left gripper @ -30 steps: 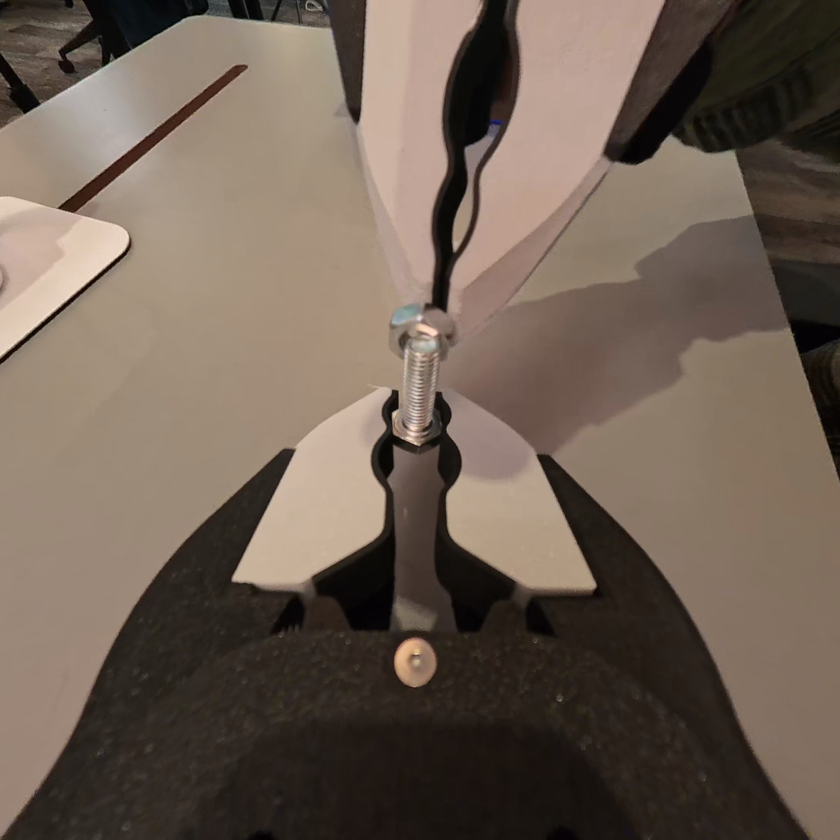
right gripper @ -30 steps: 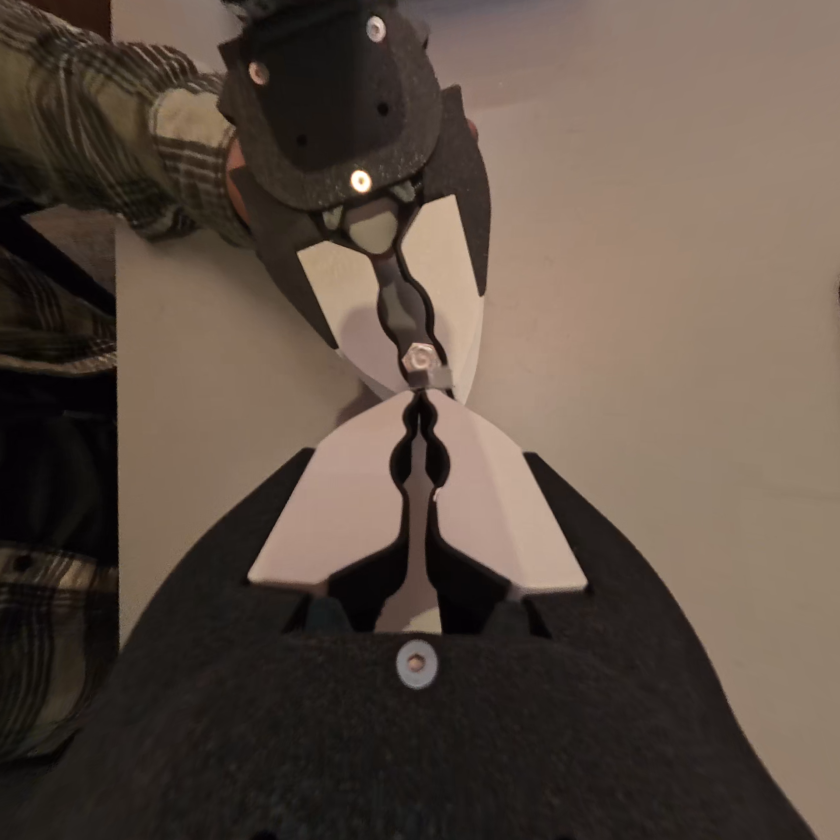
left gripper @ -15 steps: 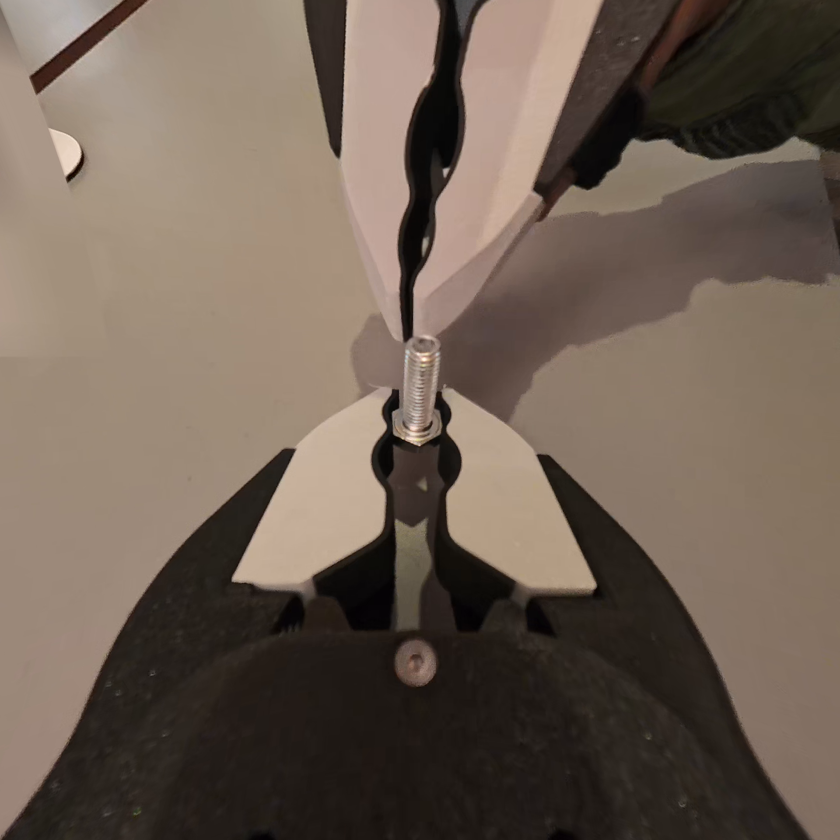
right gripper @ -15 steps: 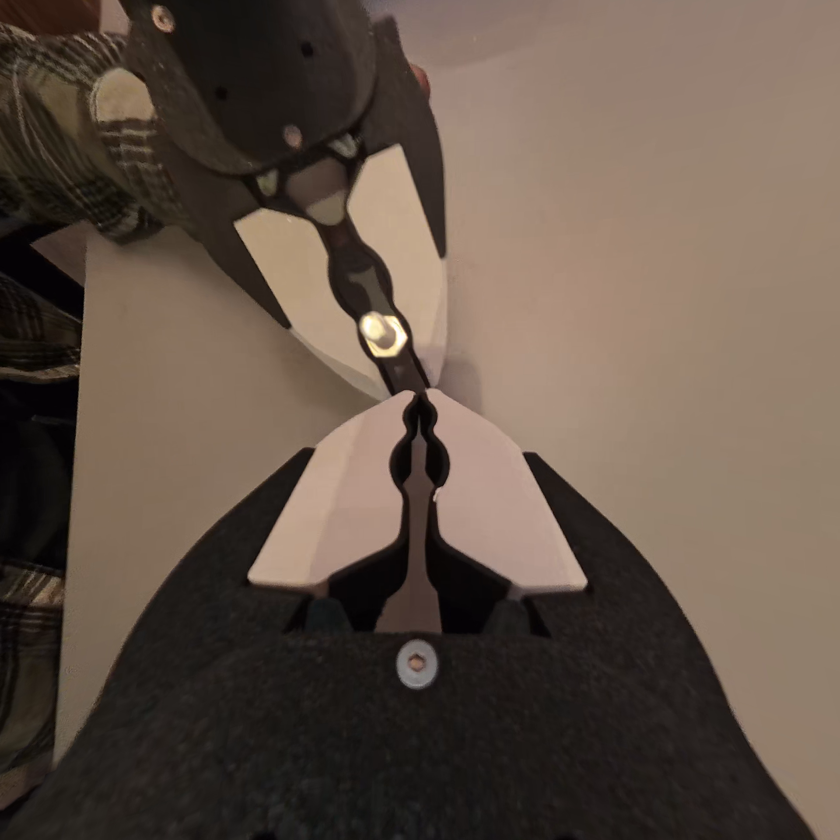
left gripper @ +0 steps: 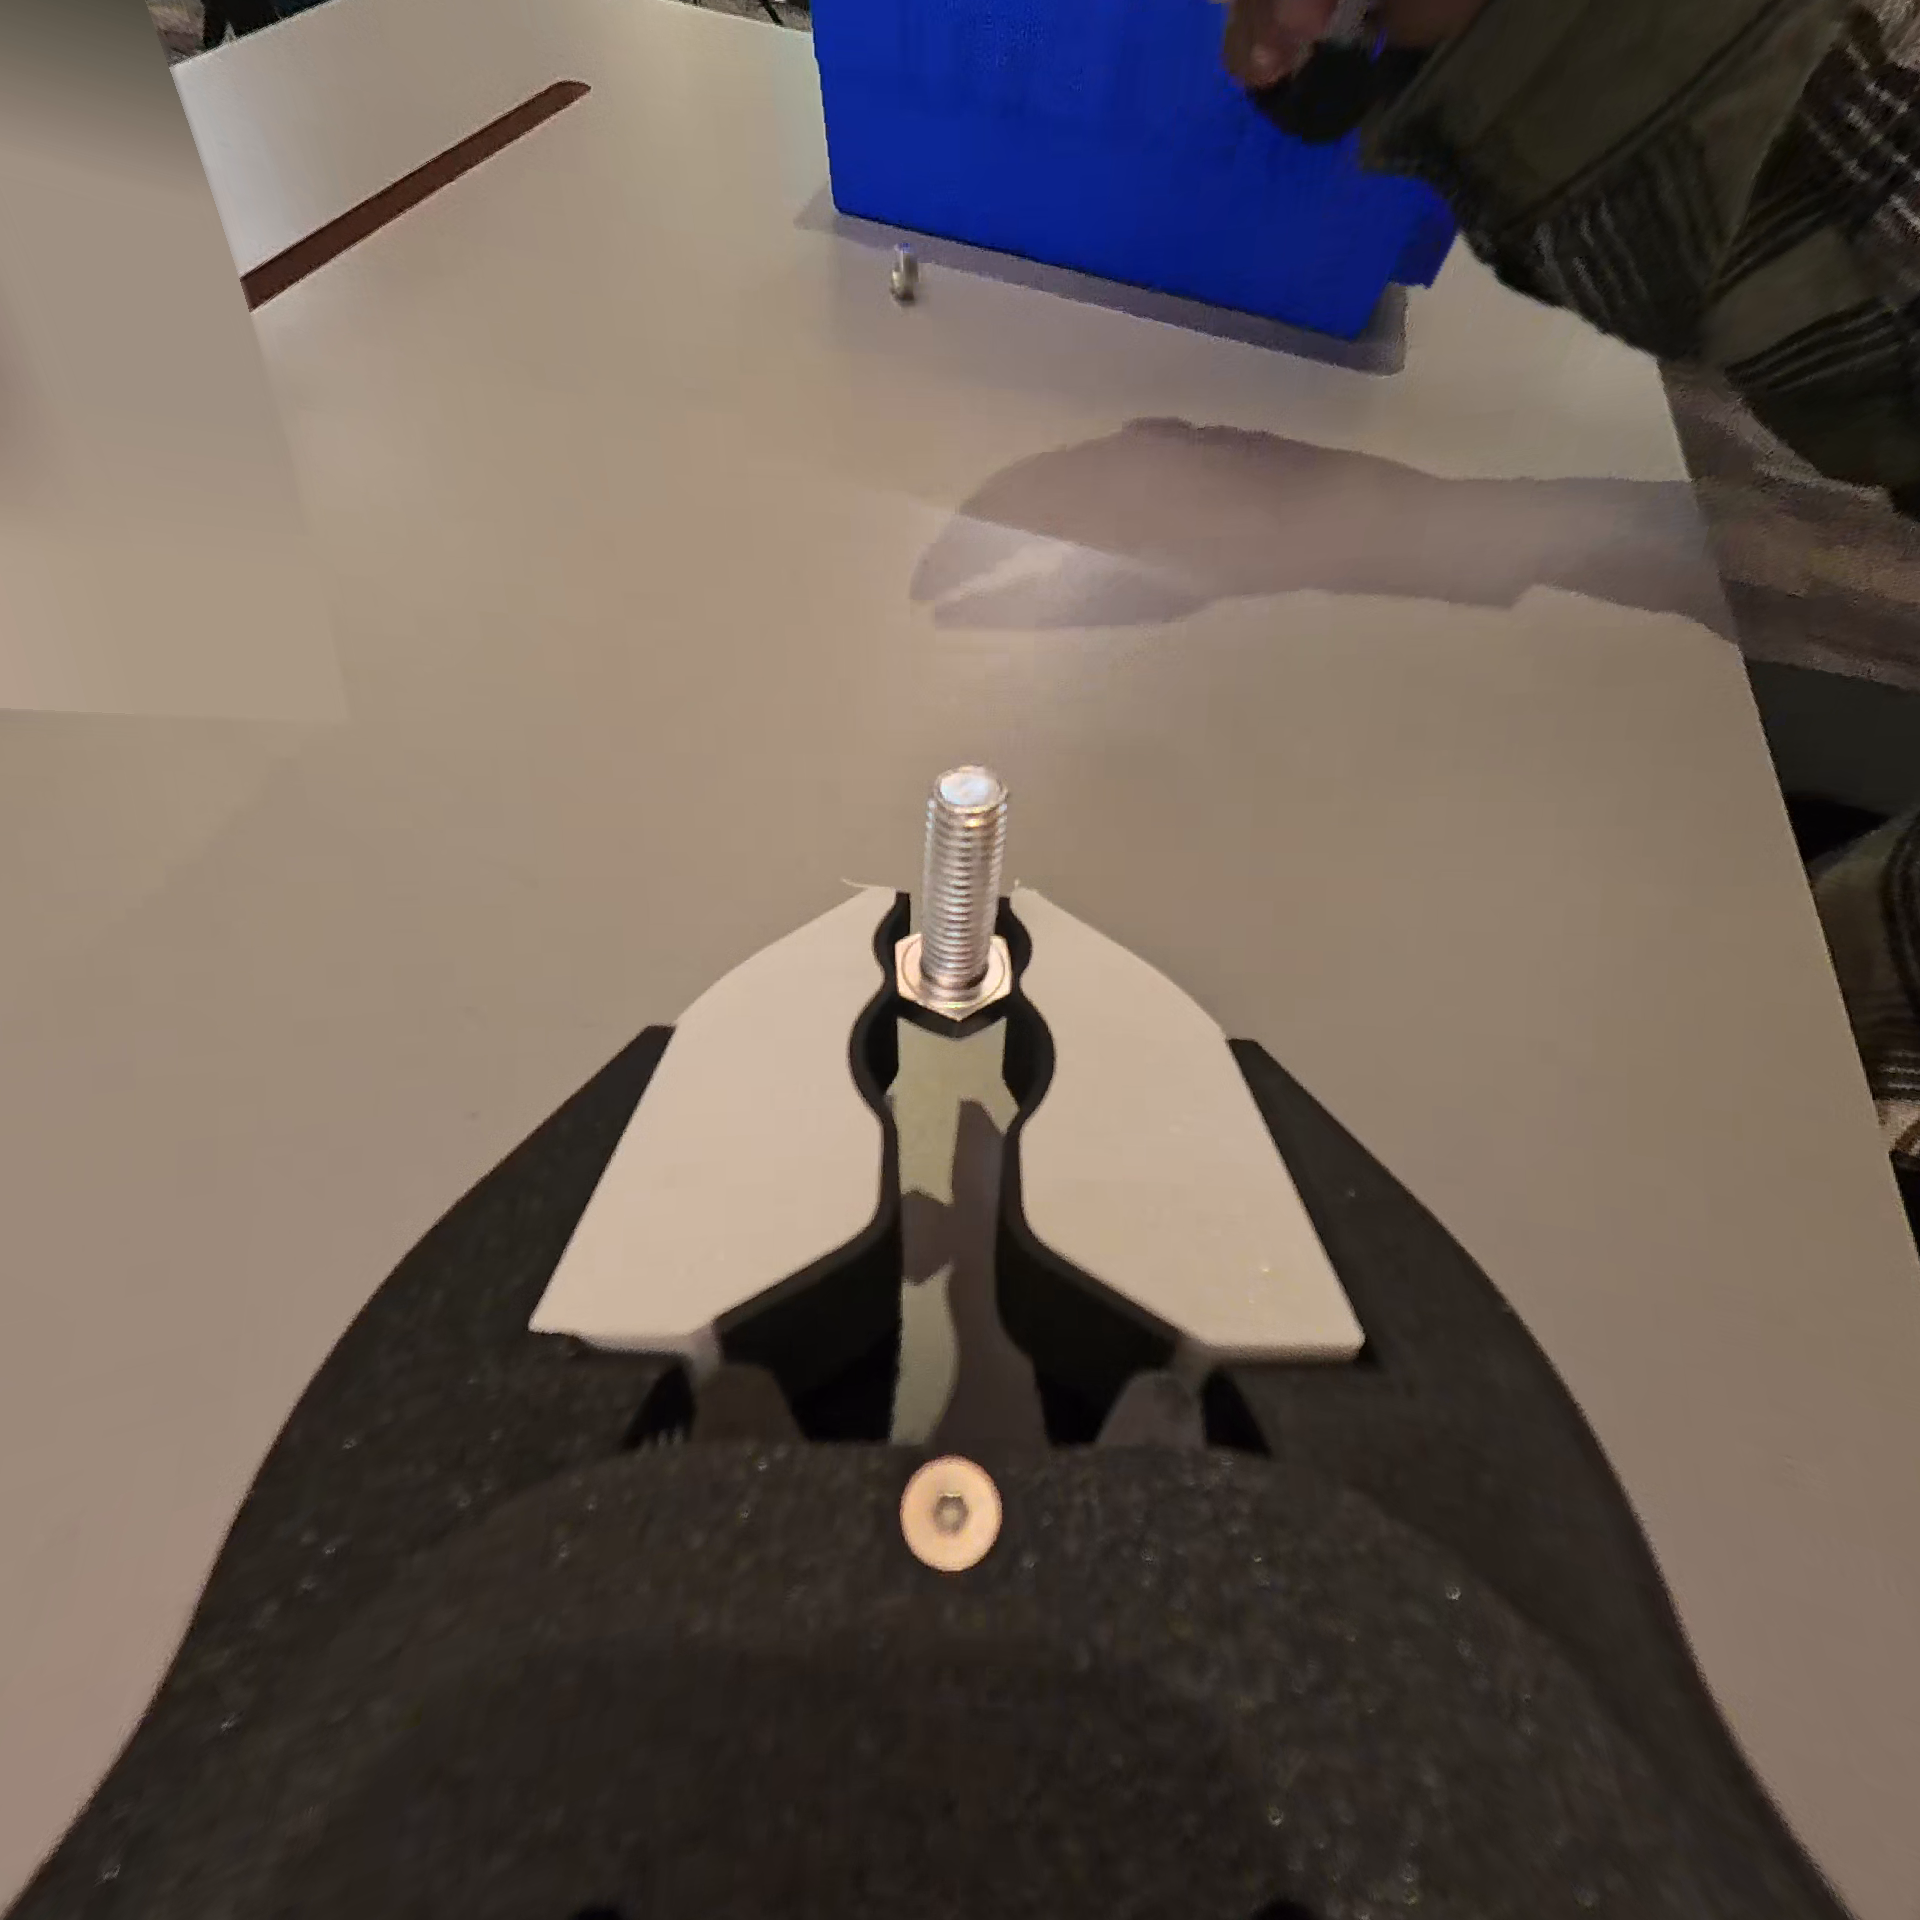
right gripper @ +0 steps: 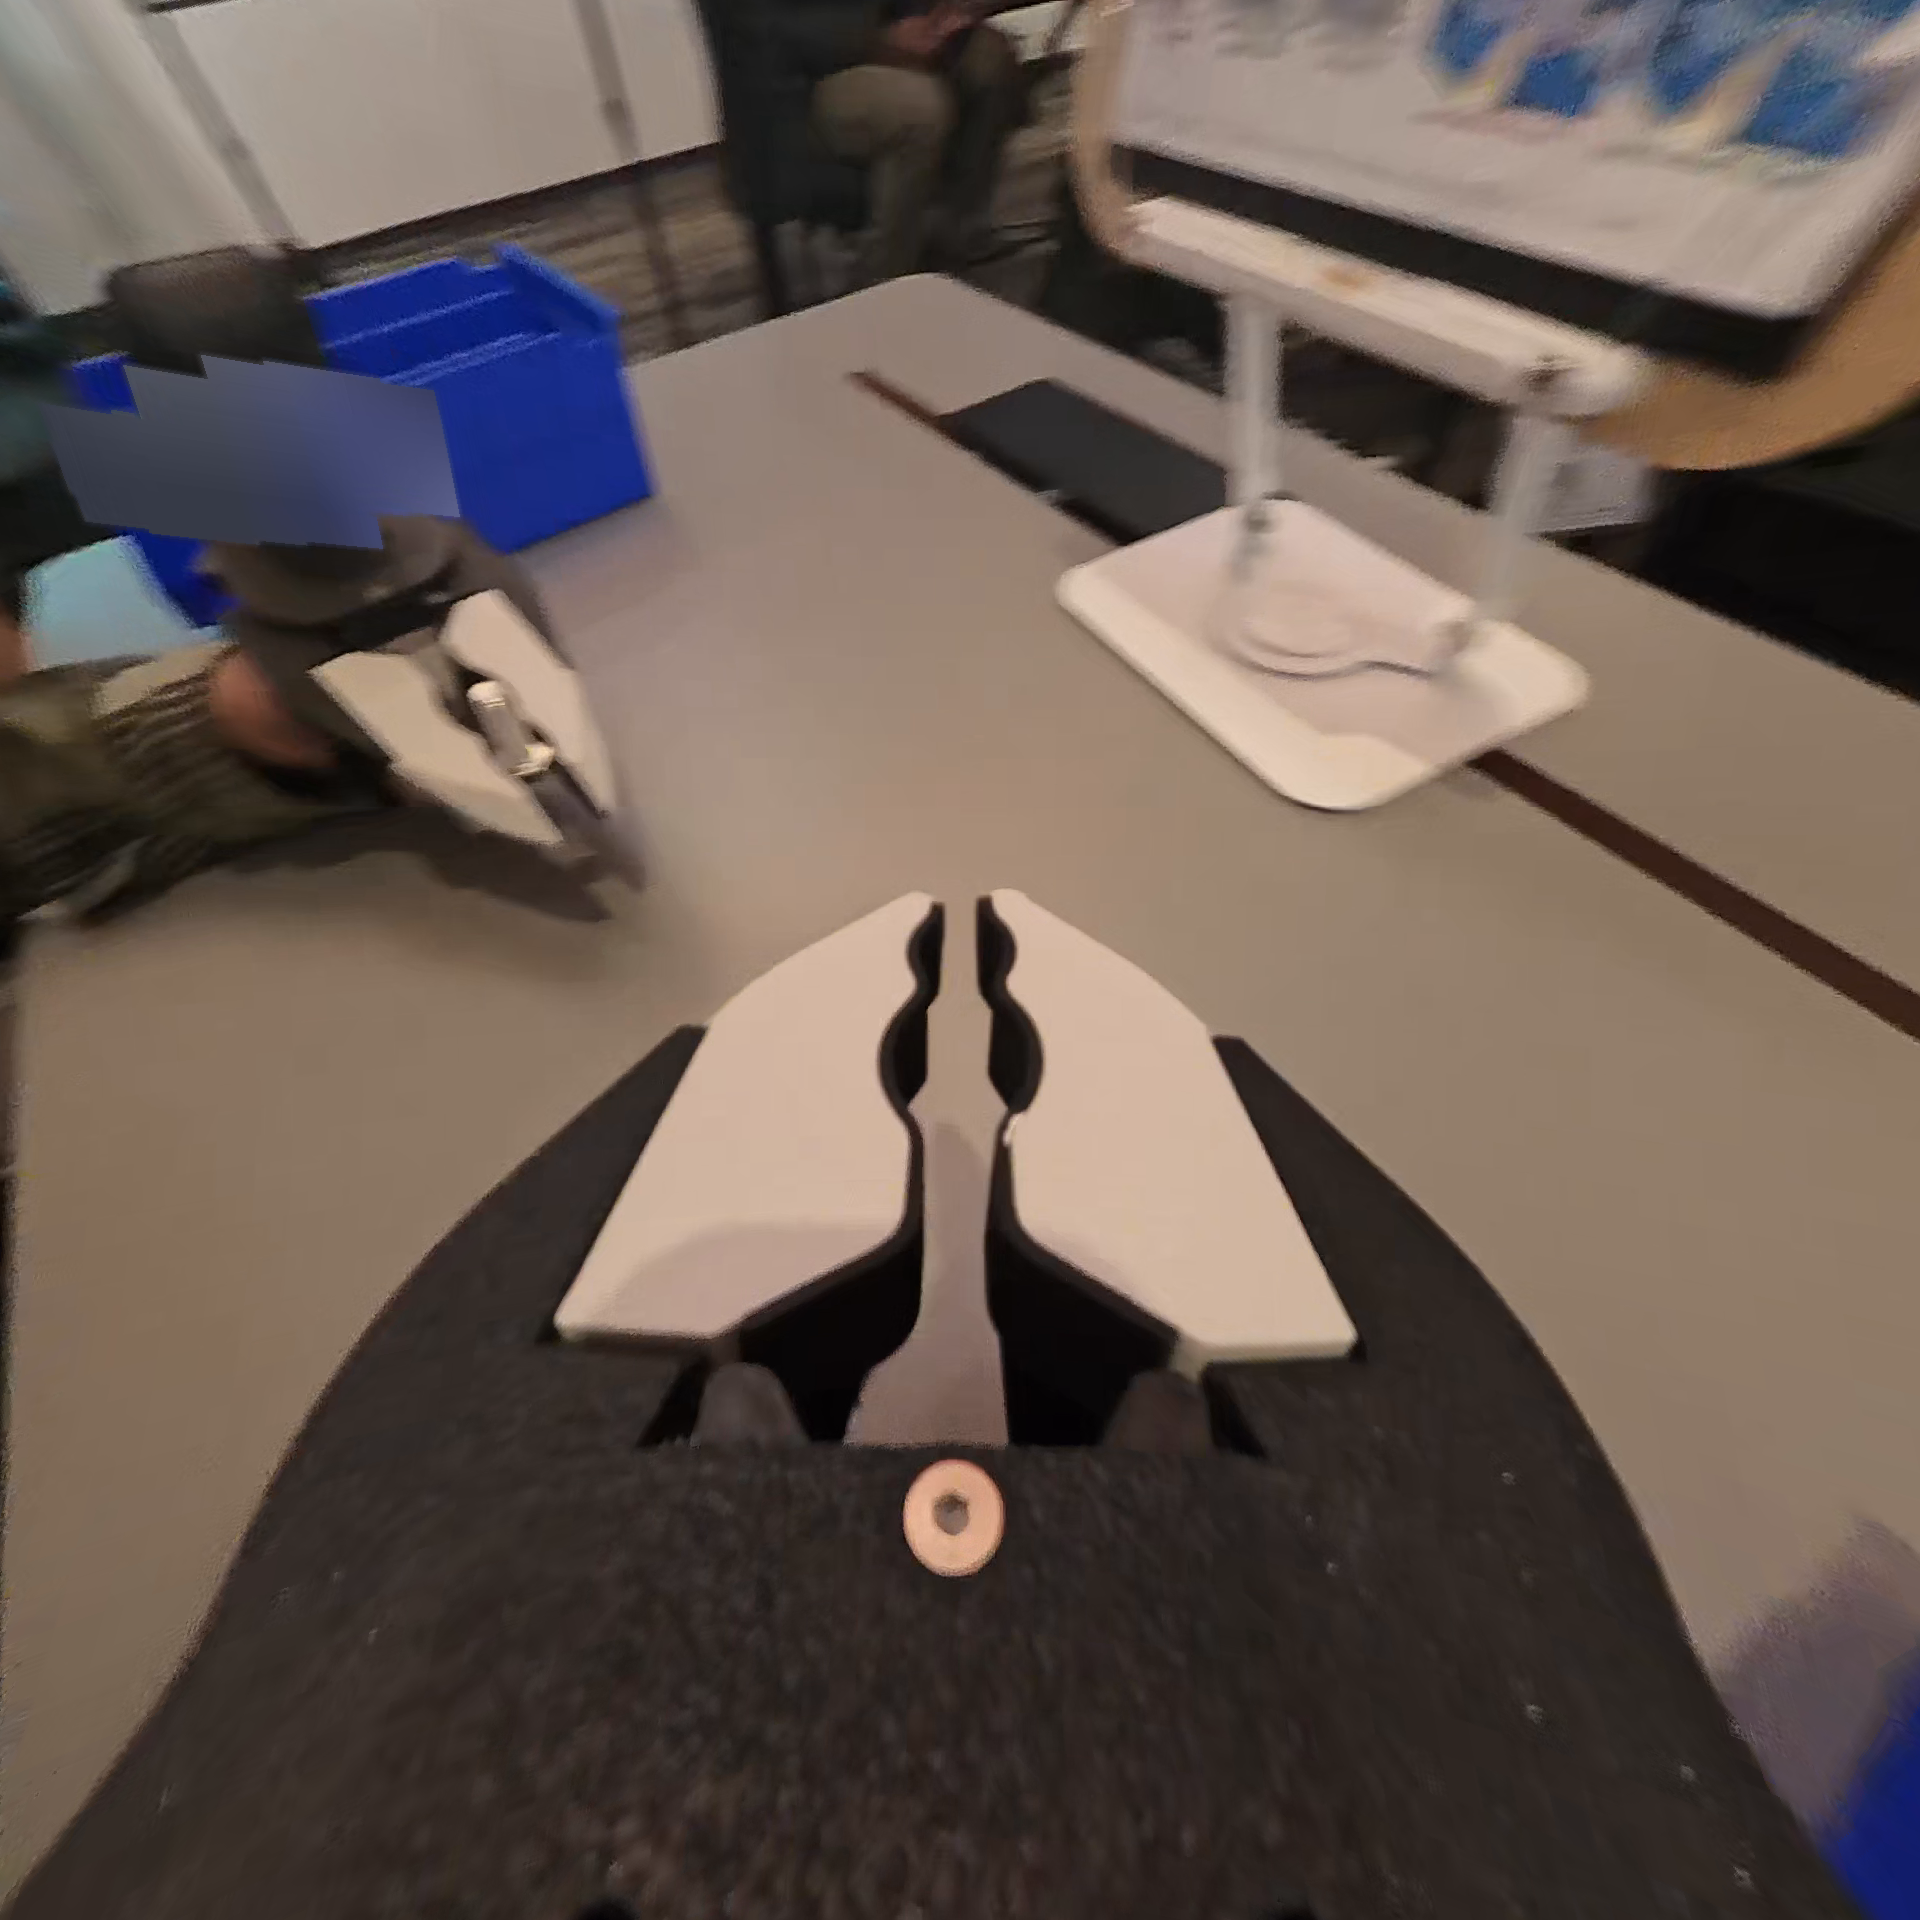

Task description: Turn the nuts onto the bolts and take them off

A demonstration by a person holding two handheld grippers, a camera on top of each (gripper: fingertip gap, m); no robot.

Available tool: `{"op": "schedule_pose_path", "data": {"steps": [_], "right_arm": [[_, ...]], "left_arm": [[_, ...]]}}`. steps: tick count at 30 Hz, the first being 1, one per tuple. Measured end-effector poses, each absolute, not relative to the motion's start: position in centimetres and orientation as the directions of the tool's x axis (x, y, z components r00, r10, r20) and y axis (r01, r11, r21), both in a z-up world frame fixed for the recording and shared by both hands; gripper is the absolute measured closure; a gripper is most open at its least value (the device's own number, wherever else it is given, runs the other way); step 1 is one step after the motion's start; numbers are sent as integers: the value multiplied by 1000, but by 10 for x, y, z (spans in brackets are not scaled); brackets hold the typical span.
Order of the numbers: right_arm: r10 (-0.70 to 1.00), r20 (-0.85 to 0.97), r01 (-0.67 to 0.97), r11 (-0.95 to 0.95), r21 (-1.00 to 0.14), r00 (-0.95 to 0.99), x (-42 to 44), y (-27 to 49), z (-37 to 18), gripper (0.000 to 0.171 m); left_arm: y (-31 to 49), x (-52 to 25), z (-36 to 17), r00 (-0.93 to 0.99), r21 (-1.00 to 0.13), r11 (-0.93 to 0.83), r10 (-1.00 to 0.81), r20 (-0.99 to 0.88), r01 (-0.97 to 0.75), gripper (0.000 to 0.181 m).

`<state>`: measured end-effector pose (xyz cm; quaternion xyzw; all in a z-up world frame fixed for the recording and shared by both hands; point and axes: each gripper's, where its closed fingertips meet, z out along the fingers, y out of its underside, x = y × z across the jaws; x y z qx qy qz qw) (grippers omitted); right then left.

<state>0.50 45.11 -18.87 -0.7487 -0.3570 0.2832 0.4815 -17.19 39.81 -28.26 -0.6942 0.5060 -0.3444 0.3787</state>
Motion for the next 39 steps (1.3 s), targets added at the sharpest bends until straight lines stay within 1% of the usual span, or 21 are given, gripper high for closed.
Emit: {"op": "schedule_pose_path", "data": {"steps": [1,4,7,9,12,14,15,16,18,20,23,27,29,32,34,39], "right_arm": [[768,-59,255,-282,-925,638,21,454,-184,163],[689,-21,221,-261,-940,724,54,452,-167,162],[633,-37,173,-267,-948,773,78,447,-156,162],[611,-44,175,-294,-940,791,88,444,-158,162],[601,-22,232,-341,-911,799,94,443,-168,162],[610,64,353,-367,-861,790,98,446,-178,161],[622,142,453,-375,-809,770,102,450,-187,159],[634,235,566,-388,-727,737,110,456,-197,157],[699,377,765,-389,-513,608,127,467,-215,152],[793,386,875,-365,-319,472,138,475,-231,148],[909,329,967,-236,-100,256,149,487,-245,141],[977,170,985,-146,92,129,160,500,-268,142],[989,100,970,-123,209,104,171,505,-282,142],[996,46,927,-93,364,82,188,513,-300,142],[997,31,907,-83,414,77,192,518,-308,143],[994,-2,868,-91,489,106,199,526,-324,146]], "left_arm": [[398,-172,-283,249,-874,-201,-964,95,-442,166],[397,-171,-284,245,-873,-196,-965,92,-447,166],[396,-170,-283,240,-875,-189,-967,87,-446,166],[395,-169,-282,234,-876,-186,-968,88,-444,166],[394,-169,-281,233,-879,-184,-969,86,-441,166],[394,-169,-280,234,-882,-178,-969,80,-436,166],[395,-169,-279,234,-883,-177,-969,78,-435,166],[395,-169,-279,235,-884,-177,-969,79,-433,166],[395,-169,-279,235,-884,-176,-969,78,-432,166],[395,-170,-279,235,-885,-172,-969,73,-433,166],[396,-170,-278,234,-887,-166,-970,68,-431,166],[399,-173,-279,244,-886,-169,-968,66,-432,166],[401,-176,-279,251,-886,-170,-966,63,-431,166],[405,-180,-278,263,-886,-170,-963,57,-431,166],[407,-182,-277,268,-887,-173,-962,58,-428,166],[409,-184,-276,274,-889,-179,-960,63,-422,166]]}}
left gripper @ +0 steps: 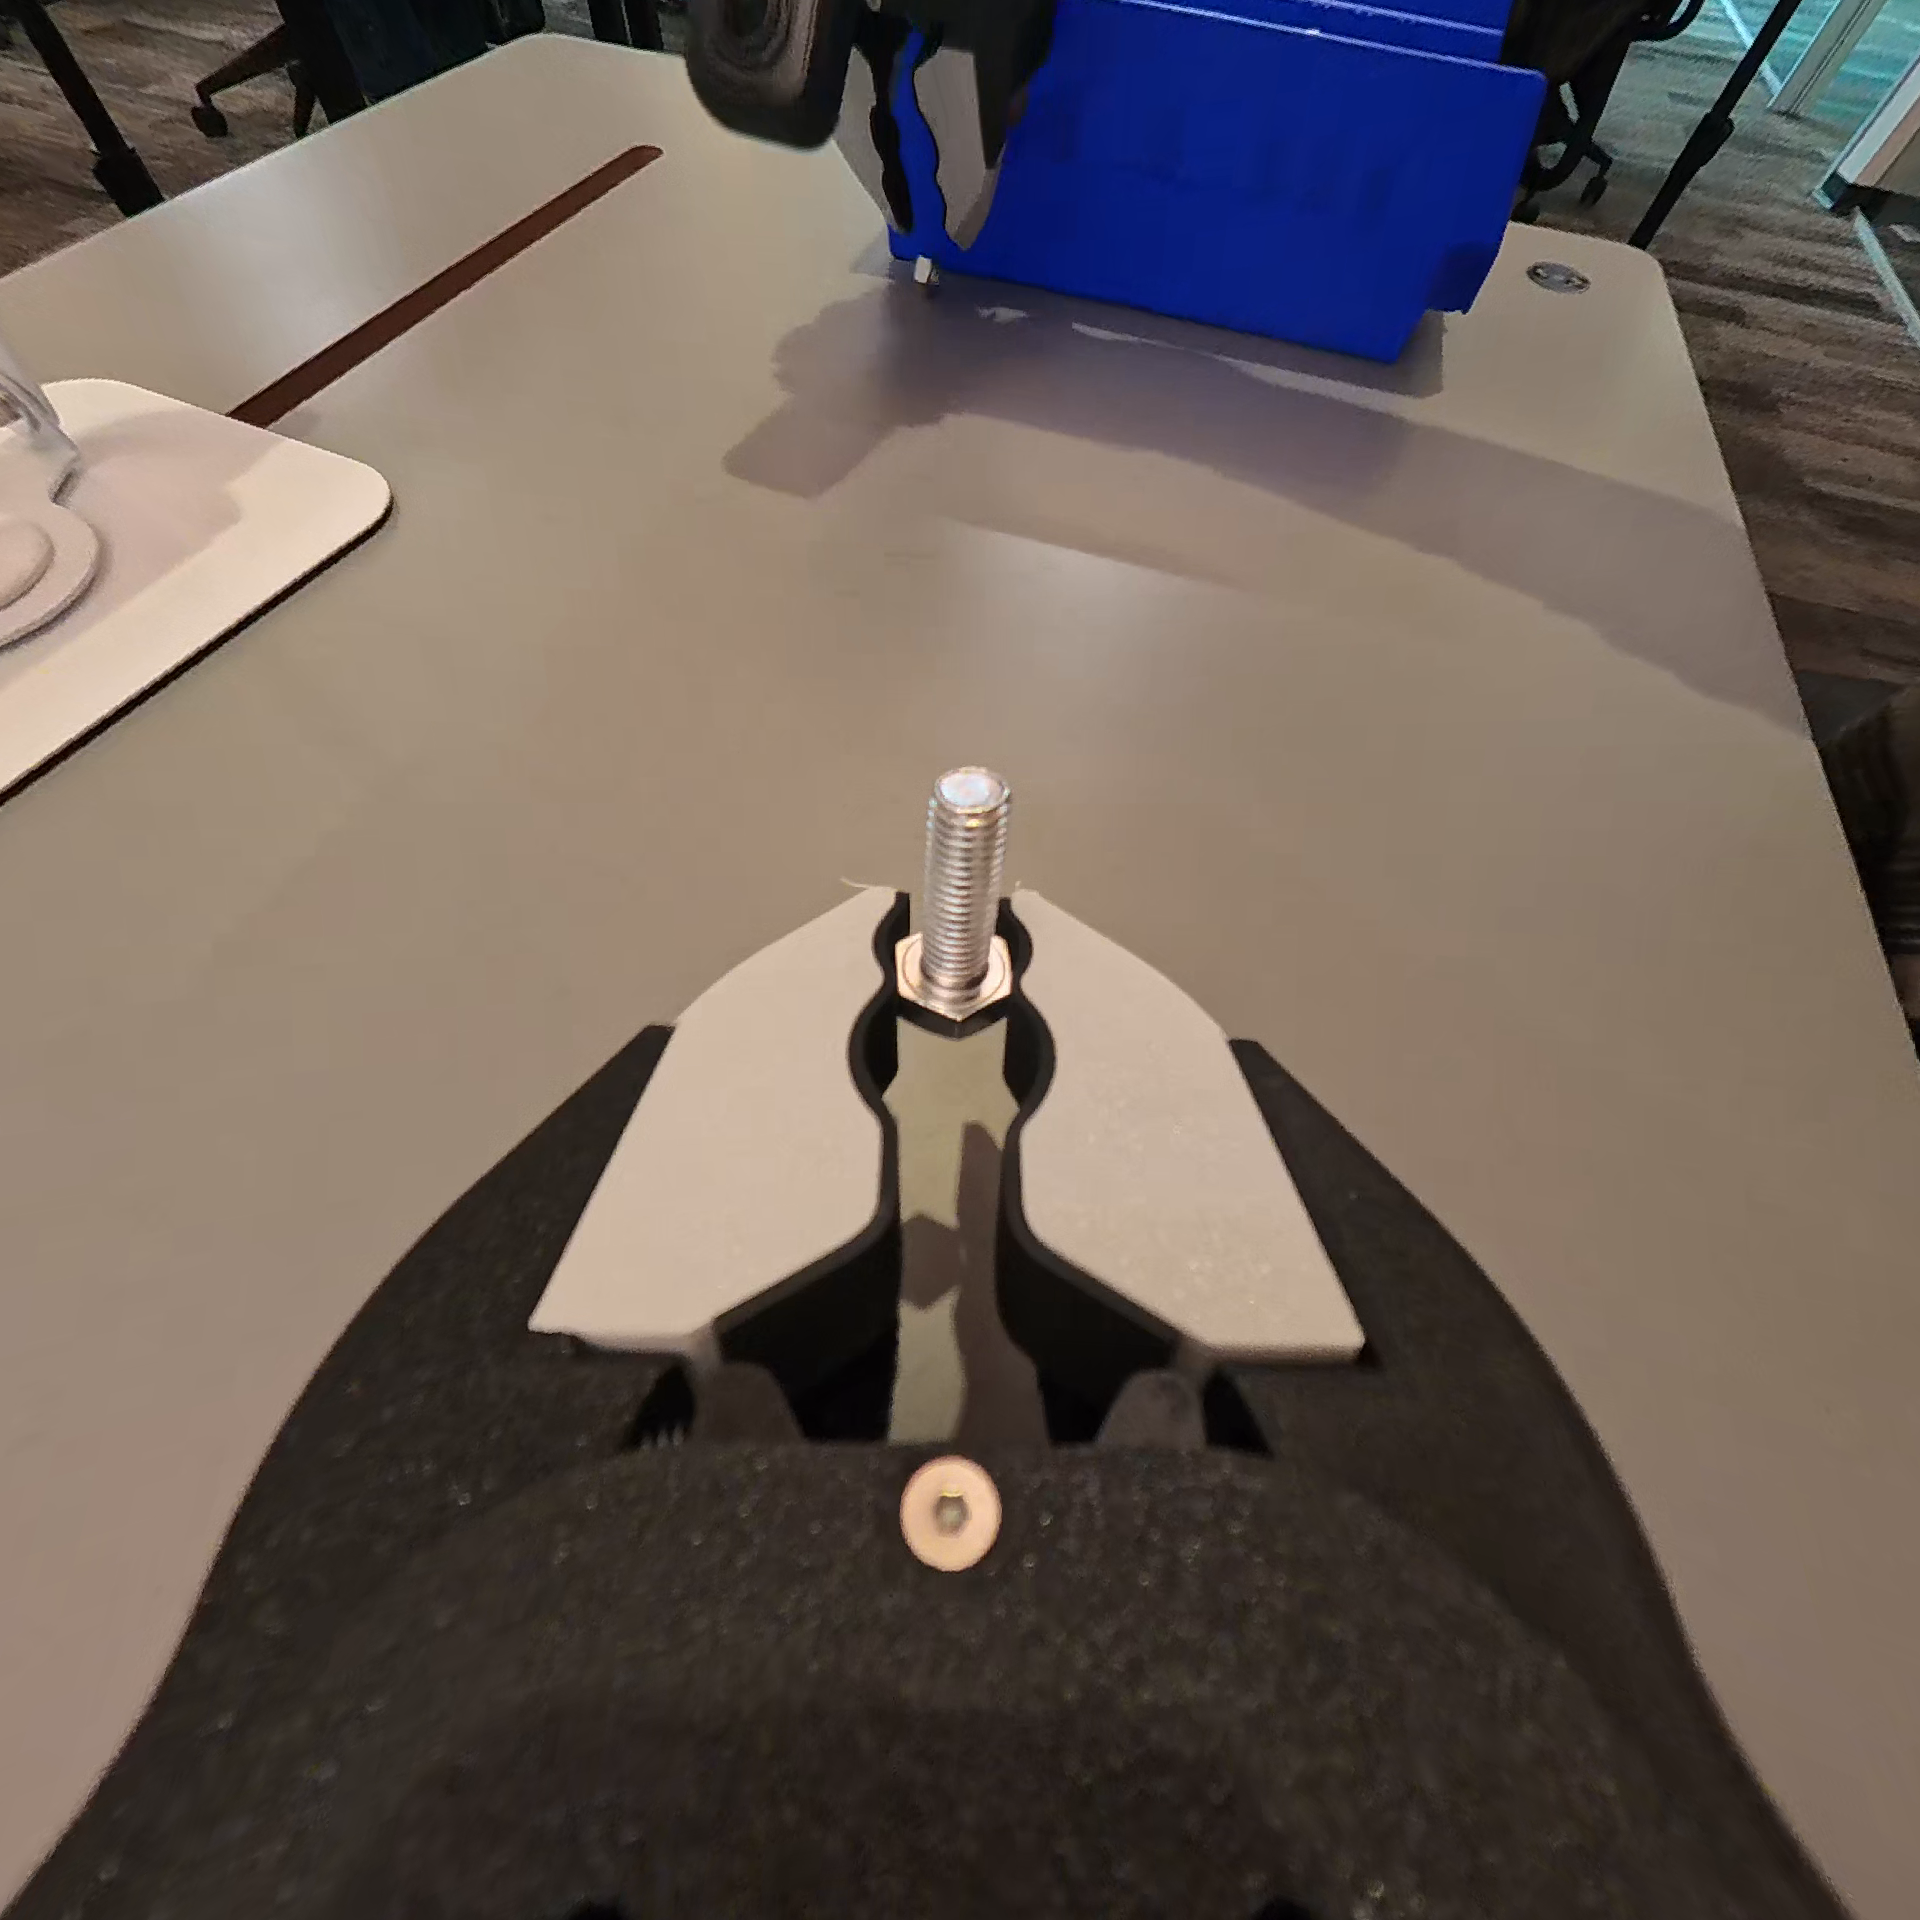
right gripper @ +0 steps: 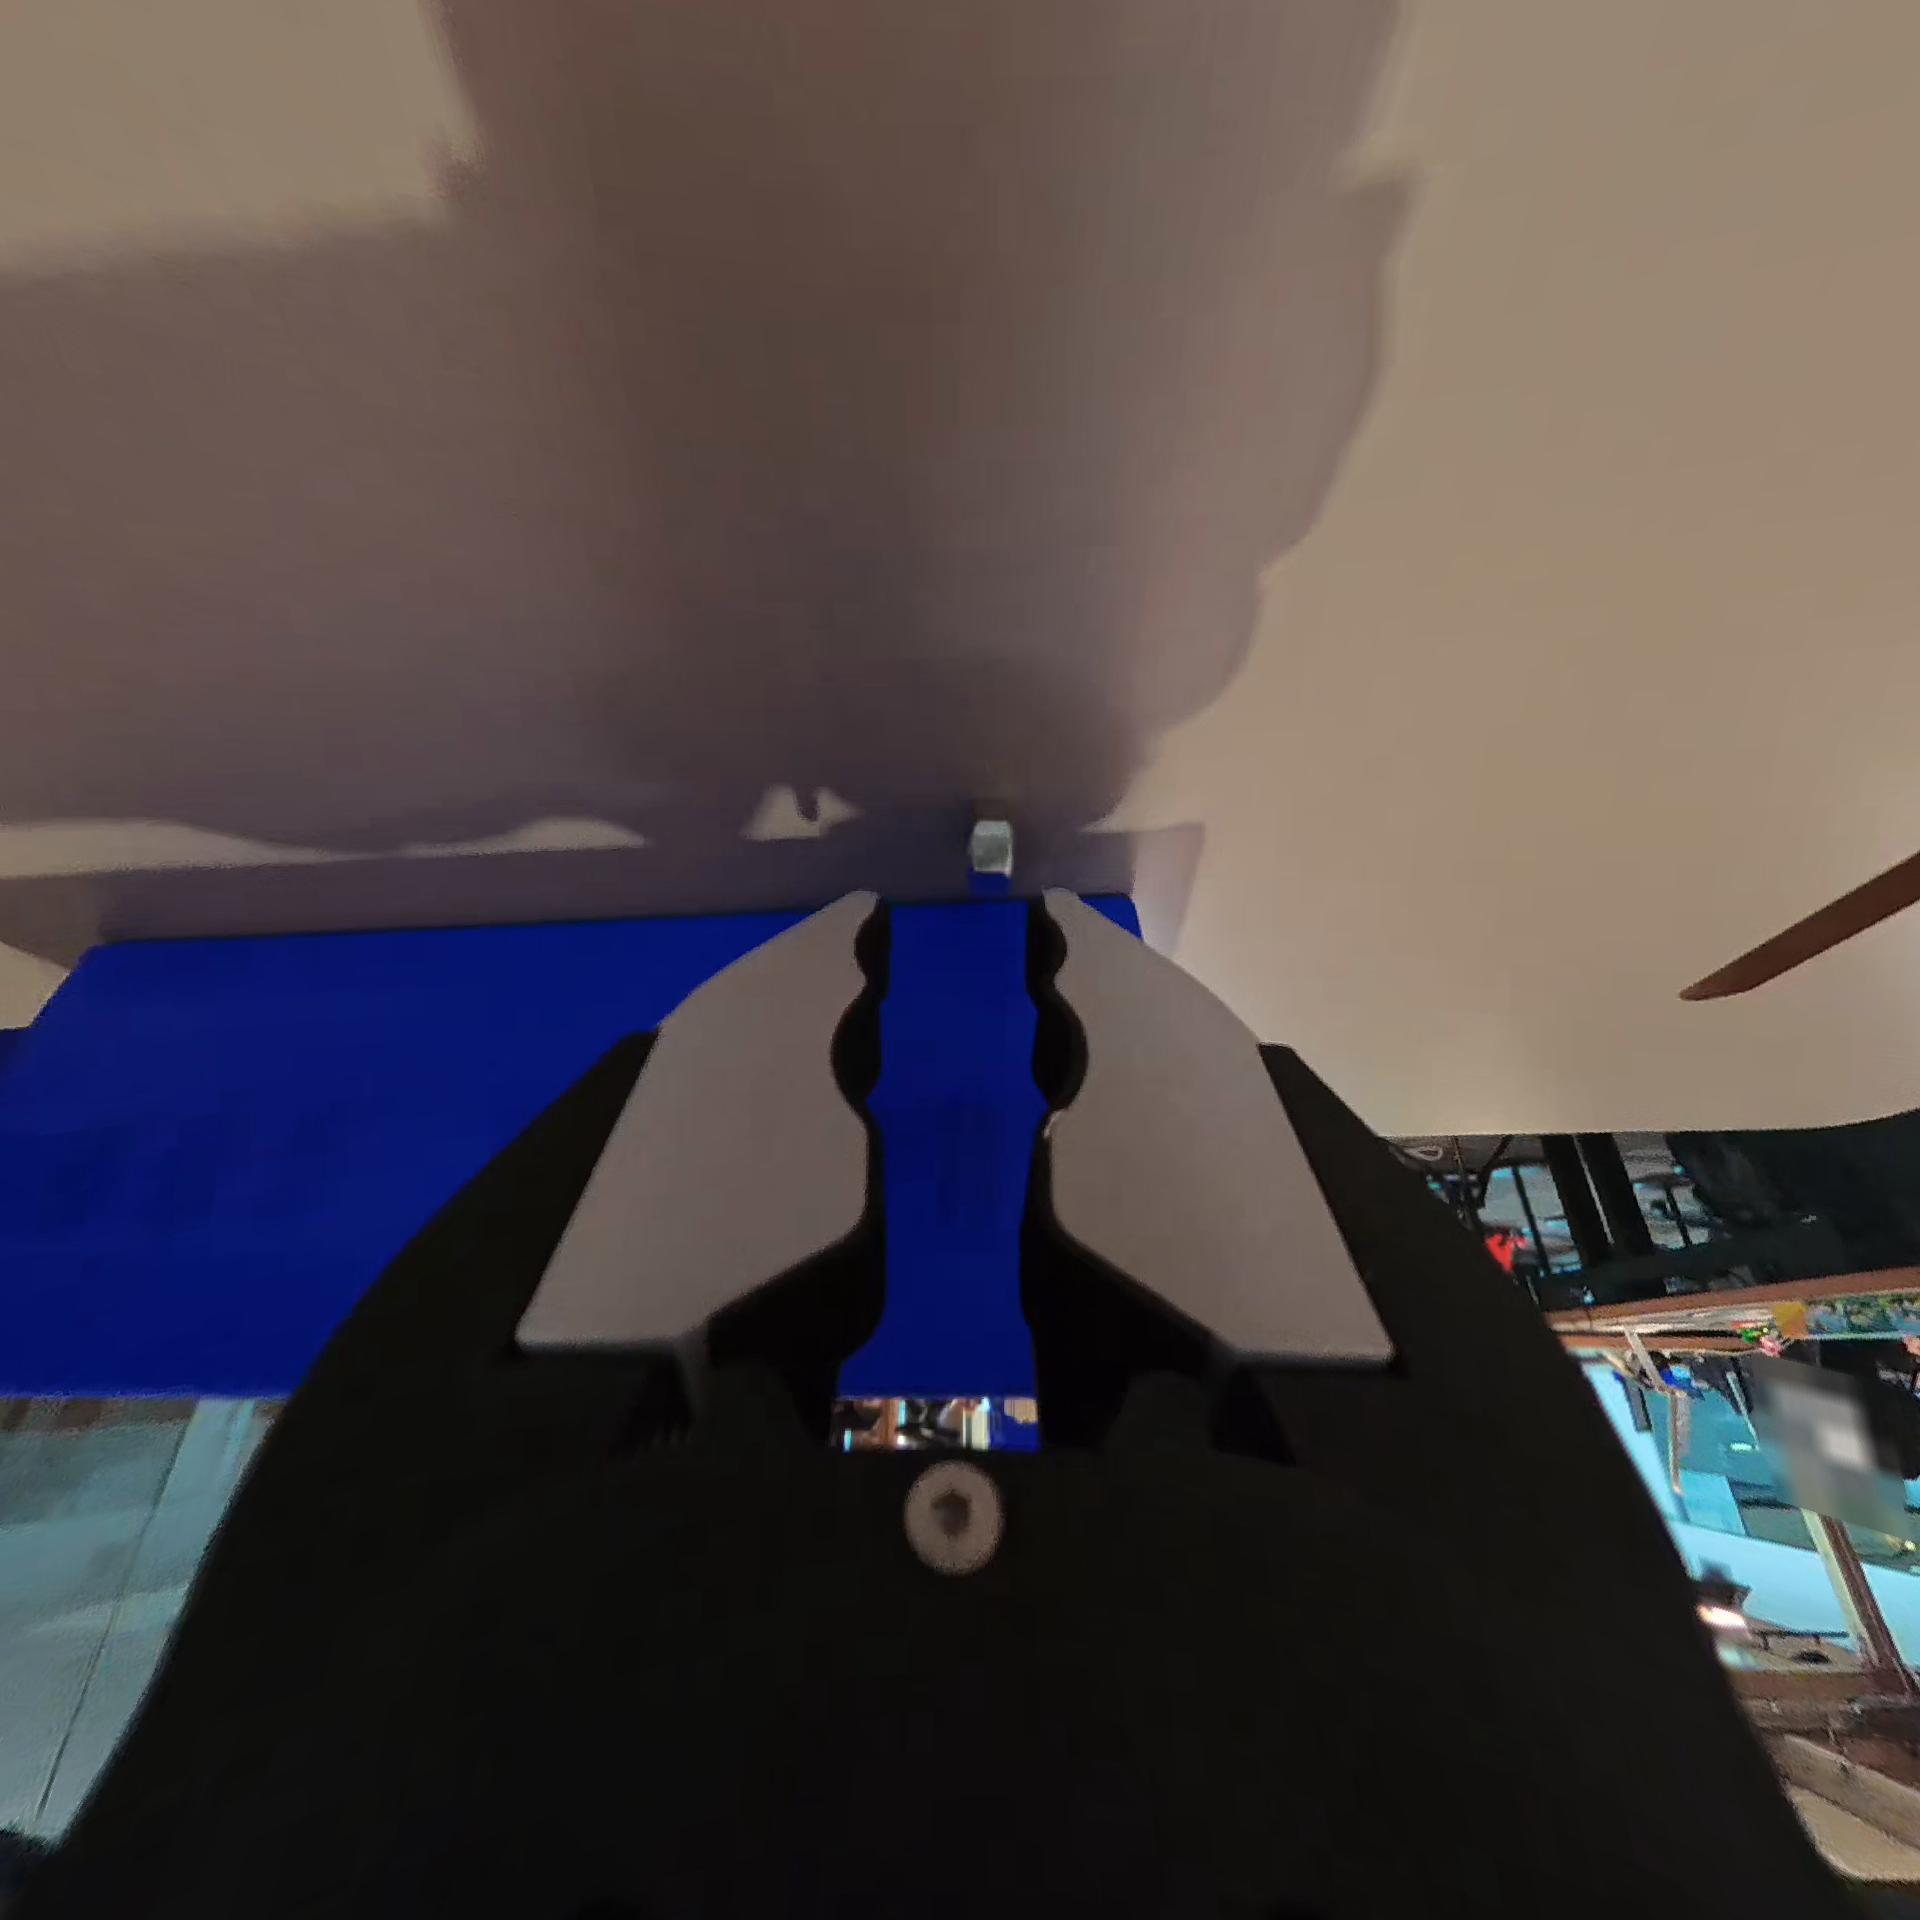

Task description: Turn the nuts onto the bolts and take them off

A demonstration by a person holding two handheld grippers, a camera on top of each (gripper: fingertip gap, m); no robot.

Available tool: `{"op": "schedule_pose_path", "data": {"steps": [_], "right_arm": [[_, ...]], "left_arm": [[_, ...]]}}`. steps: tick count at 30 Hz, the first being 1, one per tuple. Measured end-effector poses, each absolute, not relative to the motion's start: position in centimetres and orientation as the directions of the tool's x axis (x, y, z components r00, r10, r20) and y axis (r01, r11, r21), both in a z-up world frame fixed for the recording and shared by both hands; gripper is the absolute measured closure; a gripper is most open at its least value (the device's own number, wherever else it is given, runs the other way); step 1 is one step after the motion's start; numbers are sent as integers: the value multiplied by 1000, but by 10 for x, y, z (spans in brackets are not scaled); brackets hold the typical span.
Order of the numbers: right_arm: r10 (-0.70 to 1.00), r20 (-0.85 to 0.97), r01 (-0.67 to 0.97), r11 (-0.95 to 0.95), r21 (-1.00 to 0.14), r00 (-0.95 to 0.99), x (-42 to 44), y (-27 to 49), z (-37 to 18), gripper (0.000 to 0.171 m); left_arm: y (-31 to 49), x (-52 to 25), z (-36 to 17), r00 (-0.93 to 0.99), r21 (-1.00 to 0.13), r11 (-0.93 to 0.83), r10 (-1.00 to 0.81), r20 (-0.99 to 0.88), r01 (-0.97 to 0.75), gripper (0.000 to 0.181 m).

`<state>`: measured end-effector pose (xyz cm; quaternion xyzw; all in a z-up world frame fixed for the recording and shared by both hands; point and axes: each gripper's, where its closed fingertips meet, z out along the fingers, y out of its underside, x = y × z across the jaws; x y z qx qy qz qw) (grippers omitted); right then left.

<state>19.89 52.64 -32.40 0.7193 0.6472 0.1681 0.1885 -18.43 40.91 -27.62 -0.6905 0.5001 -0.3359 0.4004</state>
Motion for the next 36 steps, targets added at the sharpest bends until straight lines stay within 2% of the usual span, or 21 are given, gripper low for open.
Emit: {"op": "schedule_pose_path", "data": {"steps": [6,11,14,16,18,20,21,23,26,29,36], "right_arm": [[993,-22,802,-84,592,120,210,529,-338,147],[989,-2,796,-118,593,148,207,530,-345,163],[973,49,857,-221,466,225,179,528,-339,163],[955,38,918,-295,264,296,136,519,-331,163],[934,-53,936,-353,6,353,76,499,-321,163],[911,-215,882,-401,-250,353,8,467,-307,163],[895,-295,837,-425,-345,333,-23,450,-300,164],[856,-444,761,-468,-450,265,-73,414,-293,163],[757,-623,695,-556,-456,198,-114,381,-298,163],[689,-694,664,-622,-416,210,-128,379,-313,163],[749,-622,695,-573,-434,229,-125,385,-338,163]], "left_arm": [[411,-185,-278,282,-886,-187,-957,67,-425,166],[413,-187,-279,290,-885,-191,-955,67,-425,166],[415,-189,-278,300,-885,-195,-952,66,-422,166],[417,-191,-275,309,-891,-198,-949,69,-409,166],[419,-193,-271,316,-899,-196,-946,69,-392,166],[419,-195,-266,321,-907,-190,-945,65,-376,166],[420,-195,-264,322,-911,-187,-945,64,-368,166],[419,-195,-263,318,-915,-184,-946,66,-358,166],[418,-193,-264,305,-919,-173,-950,61,-355,166],[417,-192,-265,302,-916,-164,-952,51,-365,166],[416,-193,-261,297,-923,-163,-953,56,-349,166]]}}
